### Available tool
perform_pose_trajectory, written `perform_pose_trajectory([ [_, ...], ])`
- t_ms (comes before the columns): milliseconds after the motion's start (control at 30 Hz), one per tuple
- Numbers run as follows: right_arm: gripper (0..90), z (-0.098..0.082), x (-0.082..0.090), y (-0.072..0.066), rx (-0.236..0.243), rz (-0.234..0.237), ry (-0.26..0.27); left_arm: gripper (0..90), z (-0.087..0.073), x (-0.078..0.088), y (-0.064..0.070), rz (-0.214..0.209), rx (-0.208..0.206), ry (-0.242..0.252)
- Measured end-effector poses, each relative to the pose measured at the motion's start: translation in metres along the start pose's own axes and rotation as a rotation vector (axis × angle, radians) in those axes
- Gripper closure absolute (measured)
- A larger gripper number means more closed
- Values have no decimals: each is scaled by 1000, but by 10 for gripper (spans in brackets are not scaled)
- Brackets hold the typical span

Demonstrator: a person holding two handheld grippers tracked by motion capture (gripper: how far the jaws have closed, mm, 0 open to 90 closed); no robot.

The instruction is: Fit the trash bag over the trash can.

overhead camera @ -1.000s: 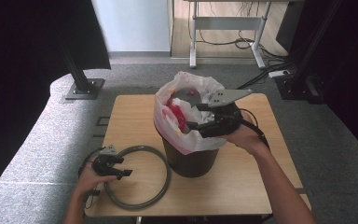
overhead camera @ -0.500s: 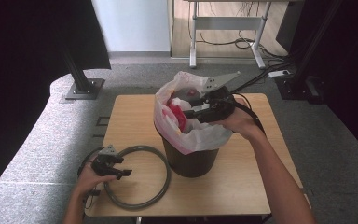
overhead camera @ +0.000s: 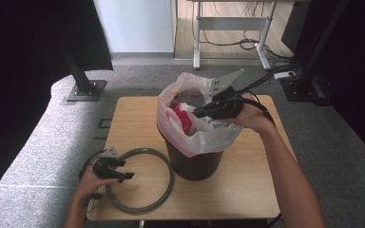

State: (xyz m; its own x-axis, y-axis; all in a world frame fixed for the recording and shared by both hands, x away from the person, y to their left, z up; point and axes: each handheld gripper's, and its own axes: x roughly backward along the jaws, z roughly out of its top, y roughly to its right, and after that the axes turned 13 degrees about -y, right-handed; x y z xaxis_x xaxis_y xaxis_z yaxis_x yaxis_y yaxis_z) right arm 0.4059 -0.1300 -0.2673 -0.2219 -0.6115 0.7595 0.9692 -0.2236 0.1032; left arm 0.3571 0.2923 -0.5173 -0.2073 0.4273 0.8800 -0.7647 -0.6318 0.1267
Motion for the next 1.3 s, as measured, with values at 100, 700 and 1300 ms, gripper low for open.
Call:
perform_pose_trajectory([
  [100, 895, -1, 0, 4, 6, -14, 1, 266, -1, 0, -1, -1, 3, -2],
  [700, 896, -6, -45, 16, -35, -114, -330, 267, -1, 0, -1, -3, 0, -5],
  [1300, 896, 0, -82, 18, -24, -108, -517, 268, -1, -2, -1, -4, -4, -18],
])
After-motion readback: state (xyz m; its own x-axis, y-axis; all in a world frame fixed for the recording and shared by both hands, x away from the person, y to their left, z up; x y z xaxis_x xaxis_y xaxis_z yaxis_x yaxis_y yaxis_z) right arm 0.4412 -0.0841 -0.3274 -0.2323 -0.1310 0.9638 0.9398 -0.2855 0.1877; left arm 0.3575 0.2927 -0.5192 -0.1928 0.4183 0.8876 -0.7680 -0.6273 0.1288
